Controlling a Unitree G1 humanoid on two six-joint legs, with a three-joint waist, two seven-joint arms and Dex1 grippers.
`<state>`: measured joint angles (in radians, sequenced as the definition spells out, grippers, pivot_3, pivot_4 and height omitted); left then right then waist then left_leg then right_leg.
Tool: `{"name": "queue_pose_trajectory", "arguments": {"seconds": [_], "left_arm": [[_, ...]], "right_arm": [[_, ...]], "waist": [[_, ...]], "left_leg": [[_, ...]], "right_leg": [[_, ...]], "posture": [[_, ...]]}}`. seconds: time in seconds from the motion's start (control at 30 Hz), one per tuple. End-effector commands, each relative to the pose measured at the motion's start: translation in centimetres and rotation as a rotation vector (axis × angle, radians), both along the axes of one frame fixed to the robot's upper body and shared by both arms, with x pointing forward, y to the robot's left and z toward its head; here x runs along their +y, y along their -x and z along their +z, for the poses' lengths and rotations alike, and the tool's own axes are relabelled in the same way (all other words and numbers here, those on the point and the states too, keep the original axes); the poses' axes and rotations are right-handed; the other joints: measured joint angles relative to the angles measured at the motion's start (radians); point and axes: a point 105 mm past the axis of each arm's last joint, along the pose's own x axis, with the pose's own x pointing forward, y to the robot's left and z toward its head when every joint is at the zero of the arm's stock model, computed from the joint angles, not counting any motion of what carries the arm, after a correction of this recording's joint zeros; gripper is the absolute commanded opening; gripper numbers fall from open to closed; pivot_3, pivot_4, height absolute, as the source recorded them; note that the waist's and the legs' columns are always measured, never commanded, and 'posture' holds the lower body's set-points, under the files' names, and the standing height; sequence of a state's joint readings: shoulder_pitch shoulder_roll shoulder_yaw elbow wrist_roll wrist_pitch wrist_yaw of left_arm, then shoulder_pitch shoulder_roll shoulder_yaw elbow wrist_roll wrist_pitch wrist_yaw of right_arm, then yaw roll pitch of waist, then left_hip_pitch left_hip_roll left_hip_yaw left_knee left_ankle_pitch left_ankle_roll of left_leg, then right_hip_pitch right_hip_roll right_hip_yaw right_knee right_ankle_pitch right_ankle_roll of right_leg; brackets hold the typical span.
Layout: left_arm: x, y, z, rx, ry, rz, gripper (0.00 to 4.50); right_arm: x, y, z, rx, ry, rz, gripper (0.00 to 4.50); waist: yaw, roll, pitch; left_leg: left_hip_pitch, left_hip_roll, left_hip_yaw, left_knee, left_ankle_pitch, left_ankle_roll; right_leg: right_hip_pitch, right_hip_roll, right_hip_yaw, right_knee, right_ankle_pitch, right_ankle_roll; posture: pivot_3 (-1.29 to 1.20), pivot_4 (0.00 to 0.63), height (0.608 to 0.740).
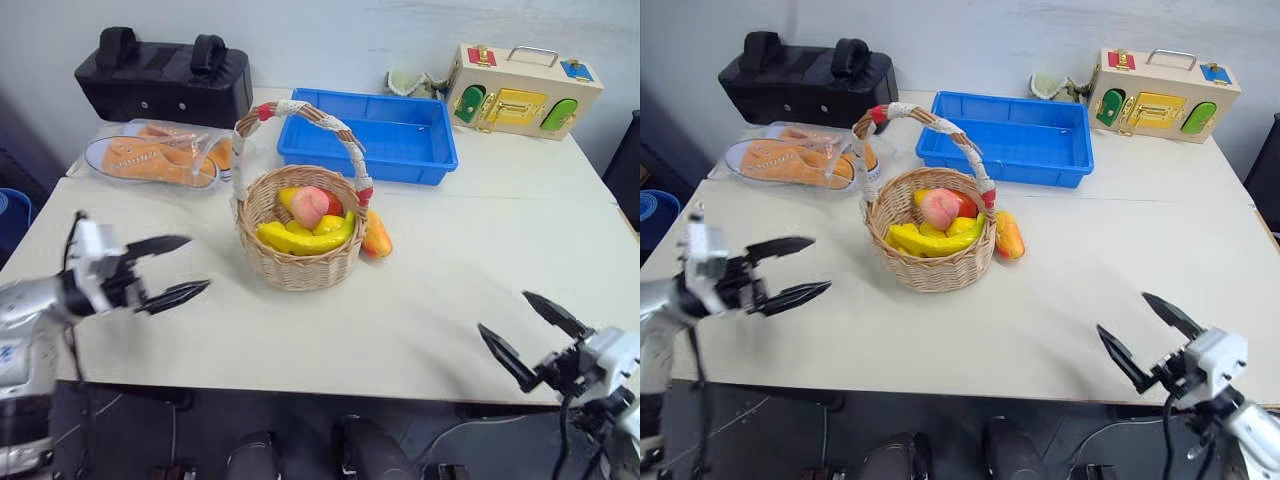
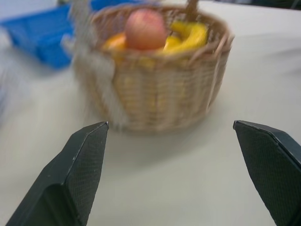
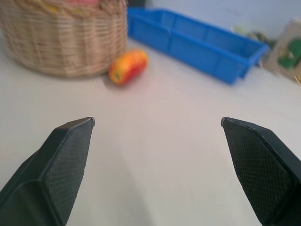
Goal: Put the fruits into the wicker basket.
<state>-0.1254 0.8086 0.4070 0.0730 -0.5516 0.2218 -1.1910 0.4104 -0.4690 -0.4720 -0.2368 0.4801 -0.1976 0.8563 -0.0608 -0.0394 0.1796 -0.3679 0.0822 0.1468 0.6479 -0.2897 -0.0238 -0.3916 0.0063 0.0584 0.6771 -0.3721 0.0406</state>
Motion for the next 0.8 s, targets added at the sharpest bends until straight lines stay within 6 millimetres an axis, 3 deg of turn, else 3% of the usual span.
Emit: {"name": "queue_pose_trajectory", "arguments": {"seconds": [0.03, 0.13, 0.23, 0.47, 0.57, 0.67, 0.8], "left_arm": [[-0.8, 1.0, 1.4, -0.035, -0.049, -0.068, 4.46], [-2.0, 0.9, 2.2, -0.062, -0.029, -0.104, 4.46], [-3.1, 0.7, 2.6, -0.076, -0.019, -0.133, 4.46], [-4.9, 0.4, 3.3, -0.104, -0.004, -0.159, 4.46], [-5.2, 0.5, 3.5, -0.107, 0.001, -0.161, 4.46], [-5.8, 0.9, 3.2, -0.070, 0.020, -0.191, 4.46], [-5.9, 0.7, 3.4, -0.072, 0.019, -0.192, 4.46]], "right_arm": [[1.2, -0.7, 1.6, -0.040, 0.079, 0.060, 4.50], [3.9, -4.0, 4.9, -0.106, 0.069, 0.140, 4.50], [5.7, -7.6, 6.5, -0.017, 0.053, 0.150, 4.50], [10.5, -12.3, 6.3, 0.310, 0.131, 0.247, 4.50], [12.1, -13.6, 6.3, 0.338, 0.137, 0.274, 4.50], [13.8, -16.4, 5.2, 0.359, 0.175, 0.292, 4.50], [14.7, -18.9, 4.2, 0.401, 0.140, 0.281, 4.50]], "waist": [[0.001, 0.000, 0.000], [-0.001, 0.000, 0.000], [-0.017, 0.000, 0.000], [-0.021, 0.000, 0.000], [-0.024, 0.000, 0.000], [-0.029, 0.000, 0.000], [-0.027, 0.001, 0.000]], "left_leg": [[0.000, 0.000, 0.000, 0.000, 0.000, 0.001], [0.001, -0.001, 0.000, 0.001, -0.001, 0.002], [0.001, -0.001, 0.001, 0.000, 0.000, 0.003], [-0.003, 0.001, -0.001, -0.002, 0.001, -0.002], [-0.005, 0.001, 0.000, -0.001, 0.000, -0.002], [-0.005, 0.001, 0.001, -0.001, 0.000, -0.002], [-0.005, 0.001, 0.002, 0.001, 0.001, -0.001]], "right_leg": [[0.001, -0.001, 0.000, 0.000, 0.001, 0.000], [0.001, -0.002, 0.000, 0.000, 0.002, 0.000], [0.000, -0.001, 0.000, 0.000, 0.004, 0.000], [-0.005, 0.002, -0.001, 0.001, 0.001, -0.001], [-0.006, 0.001, 0.000, -0.001, 0.001, 0.000], [-0.005, 0.001, 0.000, -0.002, 0.001, 0.000], [-0.005, 0.001, 0.001, -0.001, 0.001, 0.000]], "posture": [[0.00, 0.150, 0.740], [0.00, 0.150, 0.740], [0.00, 0.150, 0.740], [0.00, 0.150, 0.740], [0.00, 0.150, 0.740], [0.00, 0.150, 0.740], [0.00, 0.150, 0.740]]}}
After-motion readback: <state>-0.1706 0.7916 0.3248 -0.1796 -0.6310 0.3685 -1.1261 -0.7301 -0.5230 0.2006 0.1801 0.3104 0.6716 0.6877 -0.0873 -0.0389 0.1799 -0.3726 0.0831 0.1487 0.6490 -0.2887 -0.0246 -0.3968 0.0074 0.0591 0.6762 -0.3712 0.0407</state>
